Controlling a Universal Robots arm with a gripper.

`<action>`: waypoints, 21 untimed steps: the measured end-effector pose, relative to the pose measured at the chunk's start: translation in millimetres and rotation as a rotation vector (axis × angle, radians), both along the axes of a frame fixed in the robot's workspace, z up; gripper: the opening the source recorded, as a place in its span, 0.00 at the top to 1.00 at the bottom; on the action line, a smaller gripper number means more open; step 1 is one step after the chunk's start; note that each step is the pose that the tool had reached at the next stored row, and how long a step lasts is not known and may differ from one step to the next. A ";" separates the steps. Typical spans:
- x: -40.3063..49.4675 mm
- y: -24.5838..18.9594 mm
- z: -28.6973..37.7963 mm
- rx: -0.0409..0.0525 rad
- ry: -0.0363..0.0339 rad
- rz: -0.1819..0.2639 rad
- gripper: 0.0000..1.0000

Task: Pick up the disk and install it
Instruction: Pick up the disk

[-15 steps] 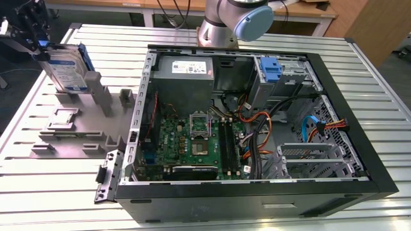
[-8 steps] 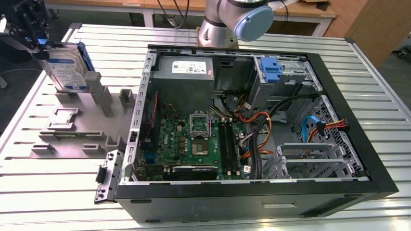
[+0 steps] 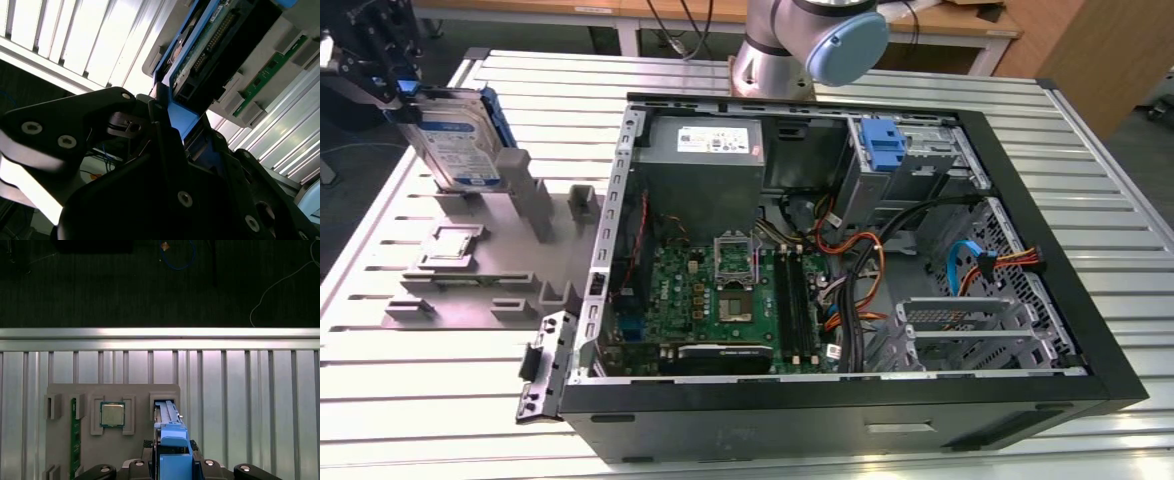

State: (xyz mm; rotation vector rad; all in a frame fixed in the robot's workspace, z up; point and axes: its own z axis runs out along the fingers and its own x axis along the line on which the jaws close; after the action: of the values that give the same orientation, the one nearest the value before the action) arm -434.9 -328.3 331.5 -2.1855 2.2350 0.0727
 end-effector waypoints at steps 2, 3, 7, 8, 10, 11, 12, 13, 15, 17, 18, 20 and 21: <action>0.0 0.0 0.1 0.0000 -0.0001 0.000 0.64; 0.0 0.0 0.1 0.0000 0.0000 0.000 0.64; 0.0 0.0 1.5 0.0000 -0.0001 0.000 0.64; 0.0 0.0 2.0 0.0000 0.0001 0.000 0.64; 0.0 0.0 3.3 0.0000 0.0000 0.000 0.64; 0.0 0.0 4.0 0.0000 0.0001 0.000 0.64; 0.0 0.0 4.8 0.0000 0.0000 0.000 0.64; 0.0 0.0 5.7 0.0000 0.0000 0.000 0.64; 0.0 0.0 7.3 0.0000 0.0000 0.000 0.64; 0.0 0.0 8.8 0.0000 0.0000 0.000 0.64; 0.0 0.0 9.5 0.0000 0.0000 0.000 0.64; 0.0 0.0 11.1 0.0000 0.0000 0.000 0.64; 0.0 0.0 11.9 0.0000 0.0000 0.000 0.64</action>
State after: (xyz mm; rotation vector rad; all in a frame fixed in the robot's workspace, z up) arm -434.9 -328.3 343.5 -2.1855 2.2349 0.0727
